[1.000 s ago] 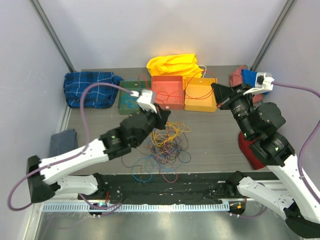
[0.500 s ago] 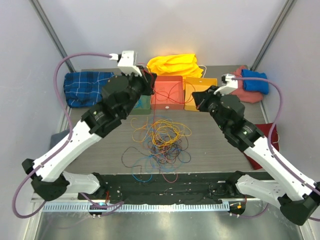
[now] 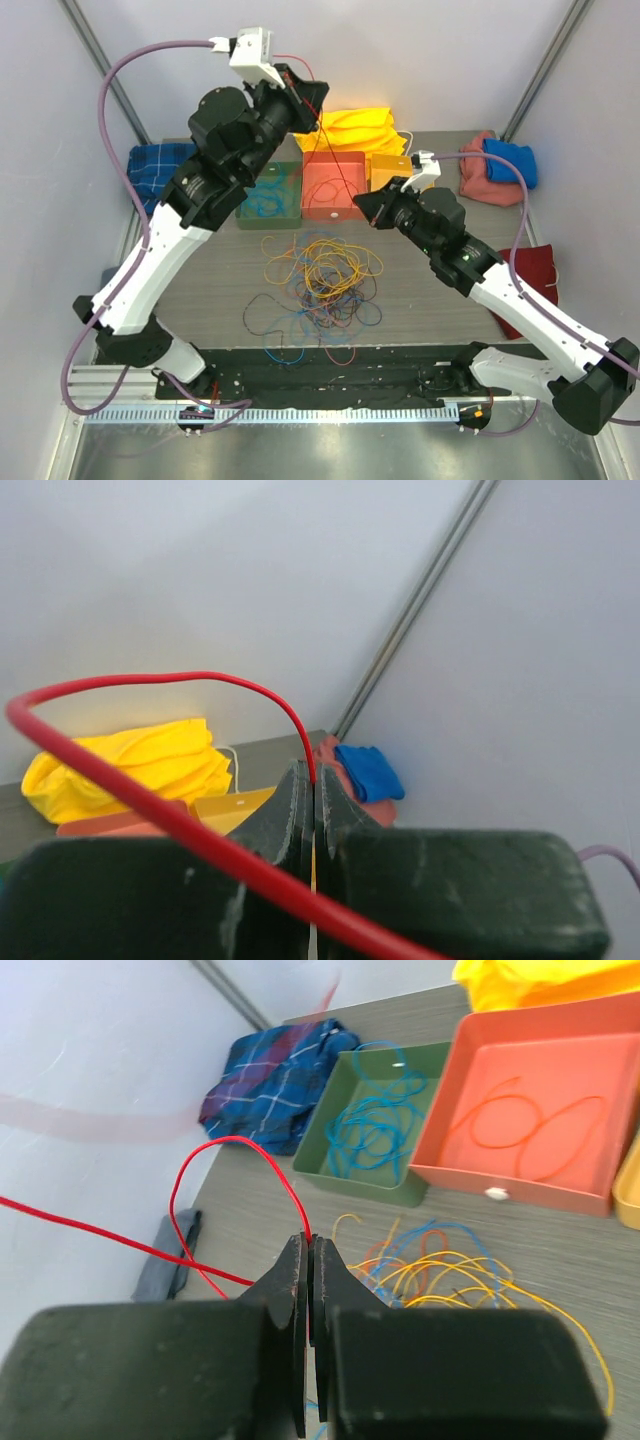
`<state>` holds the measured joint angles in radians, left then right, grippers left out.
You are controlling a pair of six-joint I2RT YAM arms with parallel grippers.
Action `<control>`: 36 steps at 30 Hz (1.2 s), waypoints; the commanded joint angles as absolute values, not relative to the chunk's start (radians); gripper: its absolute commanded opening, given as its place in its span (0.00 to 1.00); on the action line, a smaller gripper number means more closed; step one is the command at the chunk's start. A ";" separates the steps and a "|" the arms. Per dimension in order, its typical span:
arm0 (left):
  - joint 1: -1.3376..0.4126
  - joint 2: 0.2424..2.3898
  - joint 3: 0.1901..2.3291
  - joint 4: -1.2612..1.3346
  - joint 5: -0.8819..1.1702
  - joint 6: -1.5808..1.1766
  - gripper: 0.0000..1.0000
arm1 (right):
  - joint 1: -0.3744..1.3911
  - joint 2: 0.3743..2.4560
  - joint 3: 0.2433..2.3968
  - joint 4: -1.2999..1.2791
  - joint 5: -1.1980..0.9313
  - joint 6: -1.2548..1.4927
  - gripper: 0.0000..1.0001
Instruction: Untangle the cables
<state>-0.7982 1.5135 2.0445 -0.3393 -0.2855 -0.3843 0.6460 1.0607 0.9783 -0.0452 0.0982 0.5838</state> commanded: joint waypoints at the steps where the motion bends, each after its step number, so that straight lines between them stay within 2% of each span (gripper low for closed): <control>1: -0.793 1.575 2.187 -0.351 -0.224 -0.390 0.00 | 0.670 1.075 0.997 -0.006 0.014 0.575 0.01; 4: -0.793 1.611 2.261 -0.359 -0.218 -0.379 0.00 | 0.676 1.072 0.993 -0.006 0.015 0.571 0.01; 9: -0.779 1.641 2.243 -0.333 -0.252 -0.347 0.00 | 0.676 1.063 0.976 -0.008 0.029 0.569 0.01; 25: -0.577 1.756 2.000 -0.146 -0.176 -0.477 0.00 | 0.675 1.152 1.022 -0.018 0.163 0.505 0.01; 36: -0.485 1.950 2.104 -0.120 -0.074 -0.563 0.00 | 0.641 1.282 1.058 0.049 0.219 0.465 0.01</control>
<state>-0.5083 1.9102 2.0220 -0.1905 -0.1360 -0.5182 0.6605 1.2598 1.0161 -0.0280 0.1734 0.4873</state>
